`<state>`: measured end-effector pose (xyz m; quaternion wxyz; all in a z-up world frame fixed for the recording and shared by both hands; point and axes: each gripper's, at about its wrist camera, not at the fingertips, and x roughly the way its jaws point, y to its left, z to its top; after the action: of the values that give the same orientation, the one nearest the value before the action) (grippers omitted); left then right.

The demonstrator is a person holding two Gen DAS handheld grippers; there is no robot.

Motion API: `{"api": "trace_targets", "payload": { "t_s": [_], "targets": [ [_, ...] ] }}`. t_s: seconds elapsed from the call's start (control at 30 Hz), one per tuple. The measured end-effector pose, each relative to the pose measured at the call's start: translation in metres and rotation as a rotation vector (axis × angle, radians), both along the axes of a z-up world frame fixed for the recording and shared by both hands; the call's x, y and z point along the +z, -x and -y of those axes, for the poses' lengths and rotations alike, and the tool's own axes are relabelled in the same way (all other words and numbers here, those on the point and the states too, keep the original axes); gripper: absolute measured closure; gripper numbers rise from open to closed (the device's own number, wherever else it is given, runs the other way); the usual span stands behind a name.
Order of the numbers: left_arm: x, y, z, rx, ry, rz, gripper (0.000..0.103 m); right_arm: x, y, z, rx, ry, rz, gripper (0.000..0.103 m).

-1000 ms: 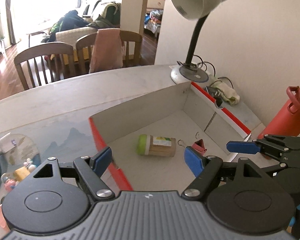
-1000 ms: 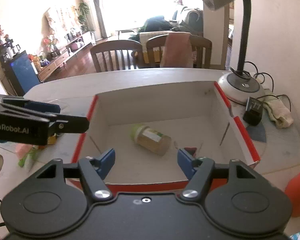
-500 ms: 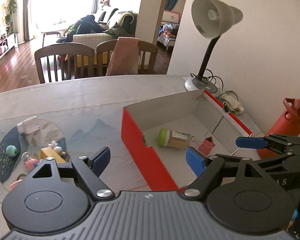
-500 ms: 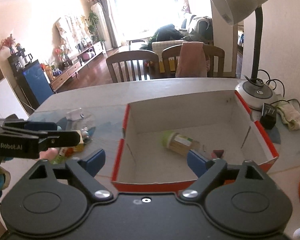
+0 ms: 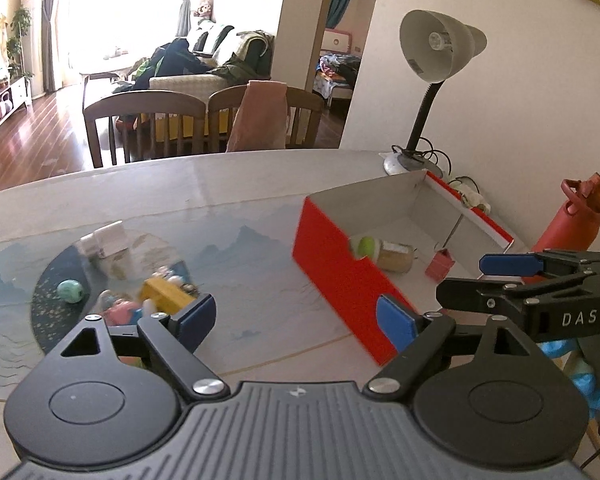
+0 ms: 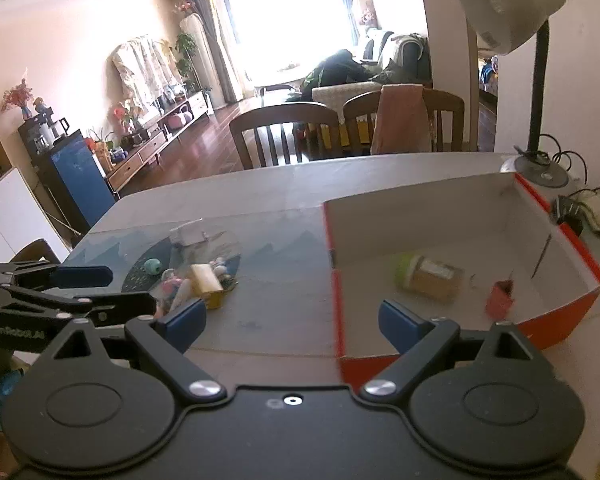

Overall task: Organize rigid objects
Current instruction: 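Move both tools back over the pile of objects on the table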

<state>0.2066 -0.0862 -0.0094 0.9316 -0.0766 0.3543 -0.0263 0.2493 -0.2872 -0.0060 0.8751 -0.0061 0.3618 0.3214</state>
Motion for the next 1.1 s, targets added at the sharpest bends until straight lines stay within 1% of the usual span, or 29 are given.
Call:
{"api": "trace_targets", "payload": {
  "t_s": [0.03, 0.23, 0.3, 0.33, 0.4, 0.6, 0.67, 0.8, 0.83, 0.93, 1.1],
  "targets": [
    [-0.001, 0.004, -0.006, -0.002, 0.003, 0.001, 0.01, -0.001, 0.003, -0.005, -0.001, 0.005, -0.003, 0.01],
    [-0.013, 0.024, -0.042, -0.009, 0.007, 0.005, 0.01, -0.008, 0.018, -0.04, -0.003, 0.026, -0.02, 0.01],
    [-0.017, 0.029, -0.054, 0.0, 0.005, 0.006, 0.002, -0.01, 0.02, -0.049, -0.008, 0.029, -0.028, 0.01],
    [-0.019, 0.031, -0.061, 0.01, 0.004, 0.011, 0.0, -0.011, 0.021, -0.055, -0.01, 0.031, -0.031, 0.01],
    [-0.024, 0.036, -0.073, 0.027, 0.004, 0.02, 0.0, -0.014, 0.023, -0.066, -0.015, 0.043, -0.033, 0.01],
    [-0.044, 0.04, -0.11, 0.057, 0.012, -0.004, 0.0, -0.025, 0.027, -0.101, -0.014, 0.077, -0.055, 0.01],
    [-0.056, 0.038, -0.123, 0.078, 0.032, -0.037, 0.0, -0.029, 0.025, -0.114, -0.007, 0.086, -0.065, 0.01],
    [-0.079, 0.036, -0.146, 0.11, 0.111, -0.068, 0.0, -0.04, 0.026, -0.143, 0.026, 0.122, -0.068, 0.01],
    [-0.083, 0.036, -0.149, 0.109, 0.118, -0.067, 0.0, -0.043, 0.024, -0.149, 0.027, 0.133, -0.072, 0.01],
    [-0.097, 0.033, -0.154, 0.131, 0.074, -0.072, 0.0, -0.052, 0.017, -0.165, 0.024, 0.158, -0.091, 0.01],
    [-0.113, 0.025, -0.159, 0.134, 0.022, -0.064, 0.0, -0.069, 0.005, -0.186, 0.018, 0.206, -0.115, 0.01]
  ]
}}
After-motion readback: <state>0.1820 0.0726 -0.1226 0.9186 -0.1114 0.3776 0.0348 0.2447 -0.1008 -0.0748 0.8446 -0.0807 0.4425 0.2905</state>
